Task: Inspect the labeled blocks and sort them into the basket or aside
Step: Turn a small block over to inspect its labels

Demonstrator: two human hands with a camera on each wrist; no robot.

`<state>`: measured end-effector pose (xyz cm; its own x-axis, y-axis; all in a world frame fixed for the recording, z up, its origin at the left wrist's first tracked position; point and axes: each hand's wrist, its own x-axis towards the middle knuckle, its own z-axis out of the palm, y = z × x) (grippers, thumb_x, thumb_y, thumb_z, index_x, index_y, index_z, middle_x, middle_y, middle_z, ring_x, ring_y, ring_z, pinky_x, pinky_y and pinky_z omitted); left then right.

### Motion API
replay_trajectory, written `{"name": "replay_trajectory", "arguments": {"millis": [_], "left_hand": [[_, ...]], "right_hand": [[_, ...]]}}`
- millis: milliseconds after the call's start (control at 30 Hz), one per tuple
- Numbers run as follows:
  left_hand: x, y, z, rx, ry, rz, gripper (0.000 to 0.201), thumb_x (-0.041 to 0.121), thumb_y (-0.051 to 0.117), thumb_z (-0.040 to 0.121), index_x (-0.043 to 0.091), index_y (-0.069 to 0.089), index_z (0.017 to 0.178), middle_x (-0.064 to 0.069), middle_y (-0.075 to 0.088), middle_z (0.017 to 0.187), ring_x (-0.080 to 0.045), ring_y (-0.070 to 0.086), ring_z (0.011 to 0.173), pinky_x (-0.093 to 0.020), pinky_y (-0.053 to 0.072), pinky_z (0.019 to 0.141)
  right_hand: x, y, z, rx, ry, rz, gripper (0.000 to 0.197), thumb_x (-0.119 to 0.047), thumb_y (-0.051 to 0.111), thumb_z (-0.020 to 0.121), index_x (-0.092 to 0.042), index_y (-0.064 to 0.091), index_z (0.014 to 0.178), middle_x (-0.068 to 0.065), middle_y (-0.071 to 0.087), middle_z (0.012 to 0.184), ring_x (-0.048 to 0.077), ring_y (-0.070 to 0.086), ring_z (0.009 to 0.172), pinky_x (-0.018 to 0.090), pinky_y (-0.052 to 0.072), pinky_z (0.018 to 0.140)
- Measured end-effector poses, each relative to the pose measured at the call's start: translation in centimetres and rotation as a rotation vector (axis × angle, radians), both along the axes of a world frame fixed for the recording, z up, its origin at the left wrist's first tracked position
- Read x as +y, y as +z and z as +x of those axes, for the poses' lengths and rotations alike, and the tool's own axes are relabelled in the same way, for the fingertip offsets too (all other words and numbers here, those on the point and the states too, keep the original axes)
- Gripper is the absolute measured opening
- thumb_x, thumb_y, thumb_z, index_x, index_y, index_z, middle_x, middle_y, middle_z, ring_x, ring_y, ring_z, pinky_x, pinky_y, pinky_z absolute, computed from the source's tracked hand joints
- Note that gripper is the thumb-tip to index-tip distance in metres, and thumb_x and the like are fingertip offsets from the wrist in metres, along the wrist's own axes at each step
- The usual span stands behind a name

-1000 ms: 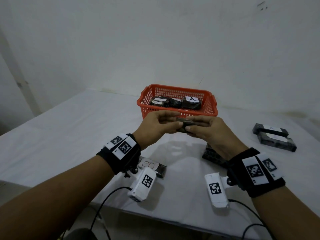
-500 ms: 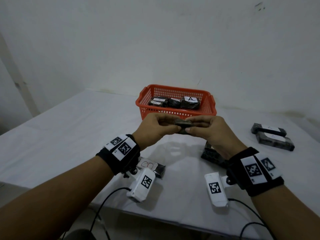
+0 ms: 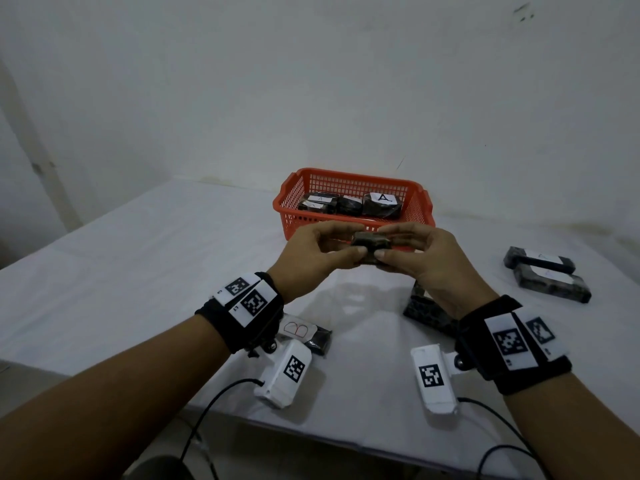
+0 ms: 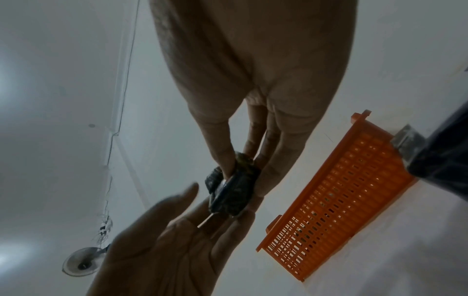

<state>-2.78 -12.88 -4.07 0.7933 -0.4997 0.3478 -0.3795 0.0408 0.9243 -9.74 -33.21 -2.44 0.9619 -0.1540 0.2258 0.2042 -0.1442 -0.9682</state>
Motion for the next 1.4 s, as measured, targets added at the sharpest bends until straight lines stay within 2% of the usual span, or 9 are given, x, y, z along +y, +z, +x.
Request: {"name": "replay_trajectory", "arguments": {"millis": [133,233,367,500,1033,1100,1233,1333,1400], "left_hand": [[-0.1,-0.1,0.2,-0.091,0.072,-0.012,0.036,0.001,0.078,0.086,0.006,0.07,0.121,-0.006,0.075,0.116,-0.019,0.072,0.11,-0.045,0.059,0.097],[0.0,0.1,0.1,-0.099,0.047,-0.02,0.037,0.0,0.079,0.084,0.005,0.069,0.119,-0.006,0.075,0.116,-0.018,0.071,0.112,-0.044,0.06,0.095],[-0.1,0.3,-0.2,-0.048,-0.027,0.006,0.046,-0.003,0.078,0.083,0.005,0.065,0.126,-0.006,0.072,0.121,-0.016,0.069,0.116,-0.034,0.058,0.095],[-0.2,0.0,-0.3,-0.018,-0.022,0.02,0.036,0.013,0.076,0.088,0.009,0.07,0.123,-0.005,0.076,0.114,-0.02,0.073,0.108,-0.044,0.058,0.099],[0.0,-0.4,-0.1,-0.044,0.039,-0.002,0.041,0.001,0.081,0.082,0.012,0.071,0.121,-0.003,0.075,0.116,-0.018,0.071,0.113,-0.045,0.06,0.094],[-0.2,-0.4,0.1,-0.054,0.065,-0.011,0.042,0.006,0.084,0.079,0.011,0.071,0.119,-0.003,0.075,0.115,-0.018,0.071,0.111,-0.045,0.061,0.092],[-0.9,-0.3,0.1,-0.083,0.171,-0.014,0.05,0.011,0.089,0.075,0.013,0.068,0.12,0.003,0.076,0.109,-0.008,0.073,0.102,-0.026,0.061,0.083],[-1.6,-0.6,-0.3,-0.113,0.215,-0.018,0.057,0.017,0.091,0.074,0.015,0.065,0.125,0.006,0.074,0.113,-0.006,0.071,0.104,-0.022,0.061,0.083],[-1.9,-0.7,-0.3,-0.132,0.24,0.01,0.059,0.023,0.091,0.074,0.019,0.065,0.126,0.008,0.072,0.117,-0.005,0.068,0.107,-0.024,0.061,0.086]], "right_hand": [[0.1,0.0,-0.2,0.04,0.047,0.078,0.047,-0.003,0.083,0.079,-0.004,0.068,0.123,0.015,0.077,0.115,0.028,0.075,0.107,0.041,0.062,0.091],[0.3,0.3,-0.3,0.102,0.107,0.134,0.04,-0.018,0.077,0.086,-0.001,0.07,0.122,0.016,0.077,0.115,0.031,0.076,0.104,0.039,0.062,0.09],[0.3,0.0,-0.3,0.041,0.066,0.105,0.028,-0.007,0.073,0.091,0.002,0.072,0.118,0.016,0.079,0.11,0.03,0.077,0.104,0.034,0.062,0.089],[0.2,-0.1,-0.3,0.012,0.027,0.066,0.028,-0.003,0.077,0.087,0.001,0.072,0.115,0.017,0.079,0.105,0.03,0.077,0.101,0.035,0.062,0.091],[0.6,0.0,-0.6,-0.025,0.0,-0.071,0.043,0.004,0.083,0.079,-0.005,0.071,0.12,0.009,0.079,0.112,0.018,0.076,0.105,0.029,0.06,0.095],[0.8,0.1,-0.5,-0.014,-0.001,-0.04,0.045,0.005,0.081,0.08,-0.004,0.069,0.122,0.012,0.078,0.112,0.022,0.076,0.106,0.031,0.061,0.093],[1.8,1.0,-0.1,0.149,0.013,0.27,0.037,0.002,0.074,0.09,0.004,0.057,0.123,0.026,0.073,0.114,0.039,0.076,0.099,0.038,0.065,0.08],[2.1,1.6,0.1,0.248,0.05,0.27,0.032,-0.013,0.072,0.094,0.007,0.061,0.117,0.025,0.075,0.11,0.037,0.078,0.094,0.037,0.066,0.075],[2.2,1.8,0.5,0.245,0.031,0.286,0.031,-0.011,0.072,0.094,0.006,0.061,0.117,0.025,0.076,0.108,0.032,0.079,0.086,0.036,0.065,0.071]]}}
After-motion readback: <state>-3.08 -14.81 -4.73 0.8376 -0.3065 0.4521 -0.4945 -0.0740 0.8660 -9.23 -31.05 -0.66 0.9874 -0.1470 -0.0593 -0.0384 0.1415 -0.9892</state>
